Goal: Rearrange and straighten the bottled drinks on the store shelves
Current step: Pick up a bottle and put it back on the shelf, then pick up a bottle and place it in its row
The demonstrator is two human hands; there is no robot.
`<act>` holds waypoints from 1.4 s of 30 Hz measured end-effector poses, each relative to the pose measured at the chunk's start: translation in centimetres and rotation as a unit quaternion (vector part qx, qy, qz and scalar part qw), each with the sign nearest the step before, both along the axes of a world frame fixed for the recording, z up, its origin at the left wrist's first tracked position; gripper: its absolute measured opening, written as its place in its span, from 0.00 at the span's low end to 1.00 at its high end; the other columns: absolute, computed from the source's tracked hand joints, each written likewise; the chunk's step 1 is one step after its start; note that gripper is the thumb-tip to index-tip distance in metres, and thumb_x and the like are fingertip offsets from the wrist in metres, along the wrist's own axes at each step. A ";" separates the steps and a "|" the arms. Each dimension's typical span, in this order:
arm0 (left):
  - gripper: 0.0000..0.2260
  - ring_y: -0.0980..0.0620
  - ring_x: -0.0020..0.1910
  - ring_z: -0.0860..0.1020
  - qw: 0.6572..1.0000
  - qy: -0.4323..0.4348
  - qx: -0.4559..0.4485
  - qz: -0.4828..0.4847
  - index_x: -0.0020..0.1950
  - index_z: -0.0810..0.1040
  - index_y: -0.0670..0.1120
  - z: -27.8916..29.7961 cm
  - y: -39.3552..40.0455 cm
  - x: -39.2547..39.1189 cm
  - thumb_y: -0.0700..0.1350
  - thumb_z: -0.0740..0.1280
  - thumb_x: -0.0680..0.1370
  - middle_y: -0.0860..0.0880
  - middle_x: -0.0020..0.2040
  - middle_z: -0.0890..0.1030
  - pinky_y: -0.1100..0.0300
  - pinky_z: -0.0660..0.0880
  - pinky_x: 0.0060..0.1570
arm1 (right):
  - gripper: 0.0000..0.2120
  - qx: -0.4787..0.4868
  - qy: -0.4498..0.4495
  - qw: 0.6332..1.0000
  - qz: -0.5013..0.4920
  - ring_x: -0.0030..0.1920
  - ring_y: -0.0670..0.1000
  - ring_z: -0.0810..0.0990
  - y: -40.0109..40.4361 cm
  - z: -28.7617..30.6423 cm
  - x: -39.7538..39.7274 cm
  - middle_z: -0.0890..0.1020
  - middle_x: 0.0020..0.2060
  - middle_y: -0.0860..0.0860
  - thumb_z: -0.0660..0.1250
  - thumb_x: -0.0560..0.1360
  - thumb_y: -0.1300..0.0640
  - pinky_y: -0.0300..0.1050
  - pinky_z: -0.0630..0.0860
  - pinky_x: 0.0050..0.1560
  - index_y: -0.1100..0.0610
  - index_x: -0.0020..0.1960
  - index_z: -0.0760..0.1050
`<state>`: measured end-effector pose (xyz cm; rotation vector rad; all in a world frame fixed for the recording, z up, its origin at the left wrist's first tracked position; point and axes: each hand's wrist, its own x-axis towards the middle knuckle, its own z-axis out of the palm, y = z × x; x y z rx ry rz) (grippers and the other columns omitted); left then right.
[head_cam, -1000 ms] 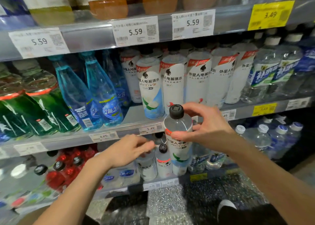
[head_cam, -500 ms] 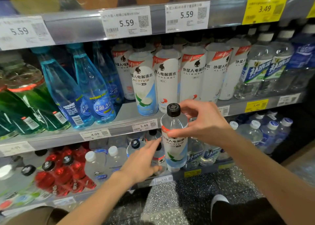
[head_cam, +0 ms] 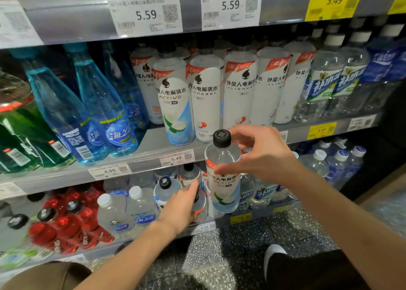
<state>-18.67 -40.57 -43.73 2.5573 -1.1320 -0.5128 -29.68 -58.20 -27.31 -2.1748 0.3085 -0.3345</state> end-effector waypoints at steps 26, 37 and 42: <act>0.24 0.60 0.46 0.80 0.969 -0.015 -0.242 0.054 0.51 0.80 0.56 7.1 3.7 -0.2 0.52 0.78 0.57 0.59 0.43 0.83 0.60 0.75 0.48 | 0.22 -0.015 -0.006 0.999 0.028 0.48 0.33 0.80 0.5 0.0 0.0 0.84 0.44 0.37 0.84 0.55 0.45 0.27 0.75 0.45 0.41 0.47 0.82; 0.26 0.56 0.50 0.80 0.913 0.023 -0.400 0.082 0.51 0.79 0.57 10.7 6.7 0.1 0.44 0.82 0.57 0.53 0.48 0.82 0.65 0.75 0.51 | 0.25 -0.009 0.041 0.997 0.057 0.38 0.47 0.80 1.8 -1.6 1.6 0.85 0.39 0.41 0.85 0.54 0.43 0.42 0.79 0.39 0.45 0.48 0.81; 0.25 0.54 0.52 0.81 0.887 0.041 -0.452 0.080 0.54 0.81 0.52 12.0 7.8 -0.1 0.47 0.81 0.59 0.53 0.50 0.83 0.67 0.75 0.52 | 0.30 -0.002 0.059 0.996 0.064 0.36 0.51 0.75 2.6 -3.1 2.7 0.83 0.43 0.61 0.82 0.50 0.36 0.62 0.80 0.46 0.49 0.45 0.77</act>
